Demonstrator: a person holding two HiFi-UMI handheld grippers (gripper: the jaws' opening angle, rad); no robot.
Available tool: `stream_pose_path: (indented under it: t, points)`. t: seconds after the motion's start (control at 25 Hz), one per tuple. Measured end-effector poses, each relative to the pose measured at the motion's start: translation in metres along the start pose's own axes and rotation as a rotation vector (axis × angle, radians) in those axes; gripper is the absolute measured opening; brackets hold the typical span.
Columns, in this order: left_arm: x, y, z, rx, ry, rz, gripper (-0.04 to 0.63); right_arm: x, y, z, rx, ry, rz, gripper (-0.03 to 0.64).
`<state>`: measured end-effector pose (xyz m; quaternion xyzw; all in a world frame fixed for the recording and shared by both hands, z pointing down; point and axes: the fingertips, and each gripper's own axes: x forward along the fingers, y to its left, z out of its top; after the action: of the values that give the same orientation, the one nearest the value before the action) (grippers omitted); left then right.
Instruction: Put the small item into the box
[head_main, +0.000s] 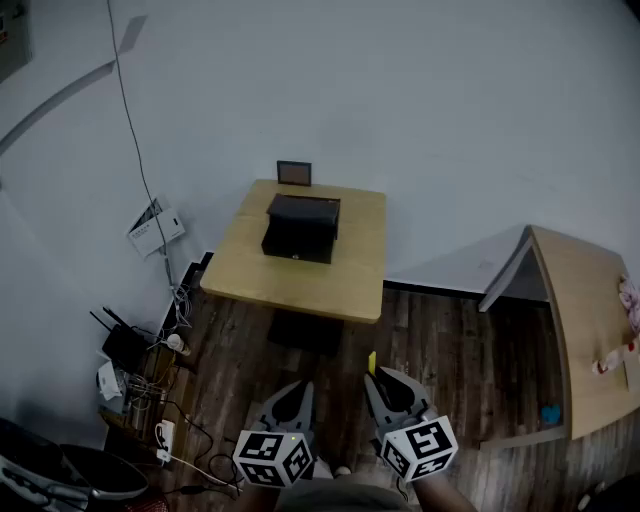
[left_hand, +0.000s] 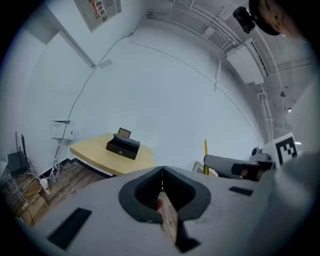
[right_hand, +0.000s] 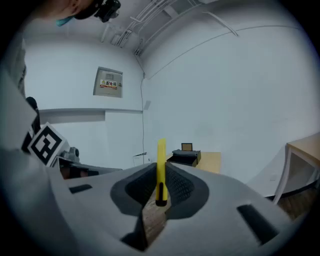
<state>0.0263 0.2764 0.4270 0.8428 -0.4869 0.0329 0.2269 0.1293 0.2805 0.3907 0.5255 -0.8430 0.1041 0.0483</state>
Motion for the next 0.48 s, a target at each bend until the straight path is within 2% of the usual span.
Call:
stream_pose_path:
  t: [0.2,0.48]
  points:
    - [-0.044,-0.023,-0.017,0.03,-0.018,-0.03,0.003,-0.035,0.037,-0.013,-0.002,-0.016,0.037,0.043]
    - [-0.075,-0.026,-0.027,0.019,-0.026,-0.007,0.003,-0.058,0.066,-0.011,-0.027,-0.029,0.085,0.043]
